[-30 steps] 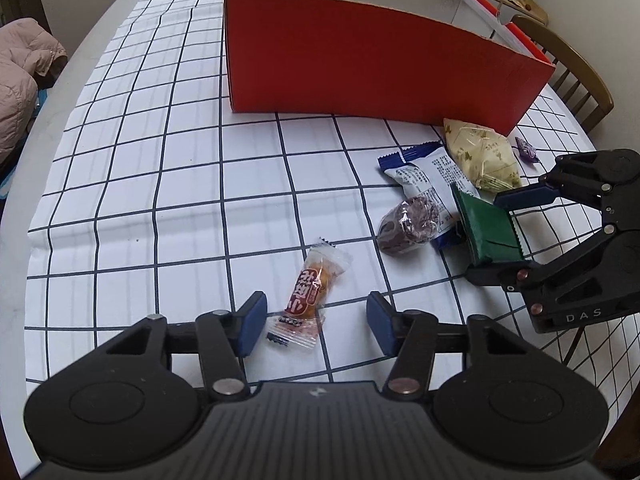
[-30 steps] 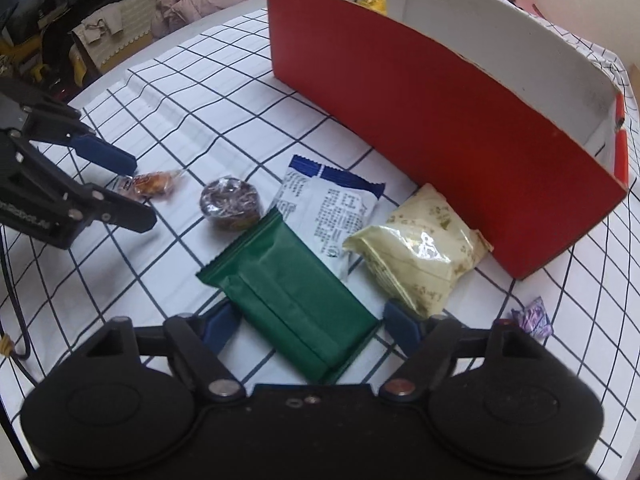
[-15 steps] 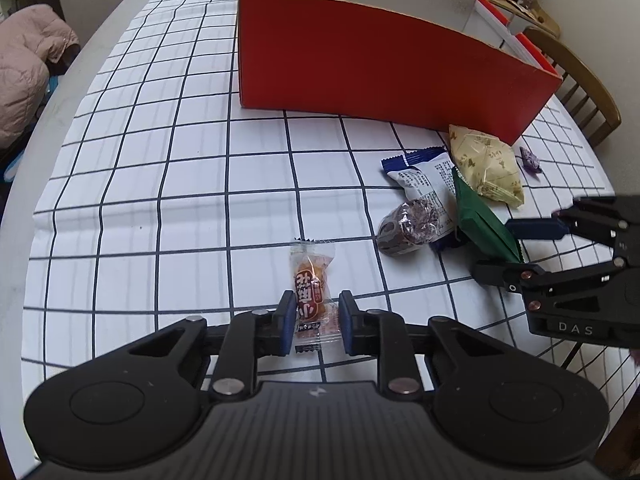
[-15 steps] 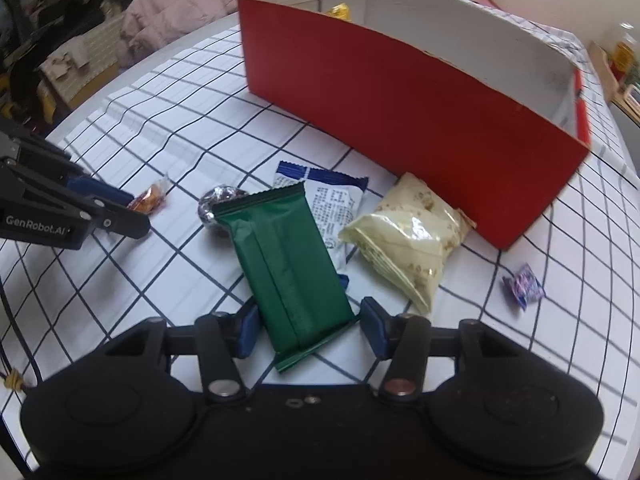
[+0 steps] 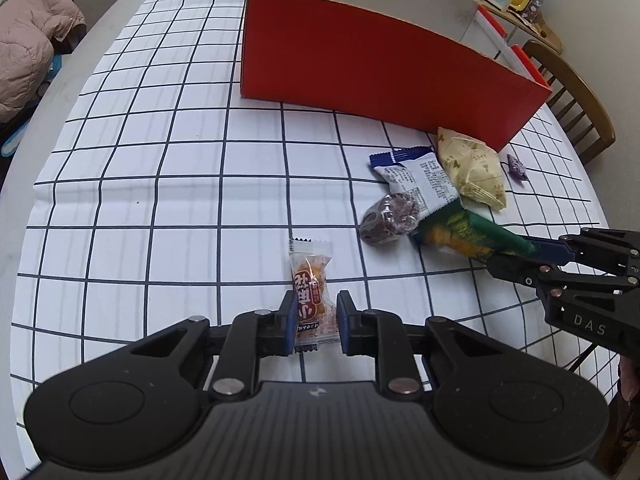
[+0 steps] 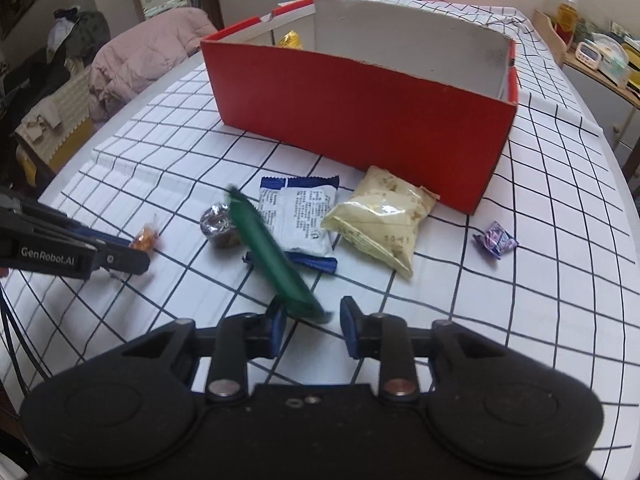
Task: Organize snacks
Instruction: 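Grasp the small orange candy with the left tool while the right tool grasps the green bar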
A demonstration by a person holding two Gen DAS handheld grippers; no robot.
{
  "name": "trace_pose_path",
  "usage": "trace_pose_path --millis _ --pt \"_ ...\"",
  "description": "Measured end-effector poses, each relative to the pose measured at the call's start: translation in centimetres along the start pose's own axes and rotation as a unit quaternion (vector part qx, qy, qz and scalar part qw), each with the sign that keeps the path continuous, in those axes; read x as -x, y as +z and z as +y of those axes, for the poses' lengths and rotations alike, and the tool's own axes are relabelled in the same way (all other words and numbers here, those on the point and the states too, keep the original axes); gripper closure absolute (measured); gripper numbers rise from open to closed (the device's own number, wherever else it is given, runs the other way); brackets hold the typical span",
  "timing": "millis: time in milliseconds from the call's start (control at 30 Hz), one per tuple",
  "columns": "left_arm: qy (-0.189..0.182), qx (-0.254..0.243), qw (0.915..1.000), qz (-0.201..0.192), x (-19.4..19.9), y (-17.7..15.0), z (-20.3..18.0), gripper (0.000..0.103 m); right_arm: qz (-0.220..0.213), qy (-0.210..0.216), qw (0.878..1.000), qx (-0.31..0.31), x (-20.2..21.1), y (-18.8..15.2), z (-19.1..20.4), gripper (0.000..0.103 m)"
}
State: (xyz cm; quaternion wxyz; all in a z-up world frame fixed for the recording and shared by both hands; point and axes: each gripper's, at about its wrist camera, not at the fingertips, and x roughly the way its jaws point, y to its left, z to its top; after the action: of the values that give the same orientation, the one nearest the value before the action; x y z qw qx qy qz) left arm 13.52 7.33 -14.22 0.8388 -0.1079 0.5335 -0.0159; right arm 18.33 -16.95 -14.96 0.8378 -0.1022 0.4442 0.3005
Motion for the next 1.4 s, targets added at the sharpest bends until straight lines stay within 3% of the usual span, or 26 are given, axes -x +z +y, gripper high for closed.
trace_pose_path --millis 300,567,833,967,1200,1400 --pt "-0.004 0.001 1.0 0.001 0.1 0.0 -0.1 0.083 0.007 0.019 1.0 0.023 0.3 0.2 0.3 0.076" --pt "-0.008 0.005 0.9999 0.002 0.0 0.0 0.0 0.083 0.038 0.034 0.994 0.097 -1.2 1.5 2.0 0.075" --pt "-0.006 0.015 0.9999 0.004 -0.1 -0.1 0.2 0.083 0.042 0.009 0.991 0.125 -3.2 1.8 3.4 0.074" --pt "-0.005 0.02 0.9998 0.003 -0.1 -0.1 0.2 0.083 0.033 -0.009 0.994 0.108 -3.2 1.8 3.3 0.075" --pt "-0.005 0.025 0.9997 0.004 -0.2 -0.1 0.4 0.083 0.014 0.018 0.999 0.05 -1.9 1.3 1.9 0.078" --pt "-0.008 0.02 0.9998 0.005 -0.3 0.0 0.2 0.083 0.025 0.038 0.998 0.038 -1.8 1.0 1.6 0.077"
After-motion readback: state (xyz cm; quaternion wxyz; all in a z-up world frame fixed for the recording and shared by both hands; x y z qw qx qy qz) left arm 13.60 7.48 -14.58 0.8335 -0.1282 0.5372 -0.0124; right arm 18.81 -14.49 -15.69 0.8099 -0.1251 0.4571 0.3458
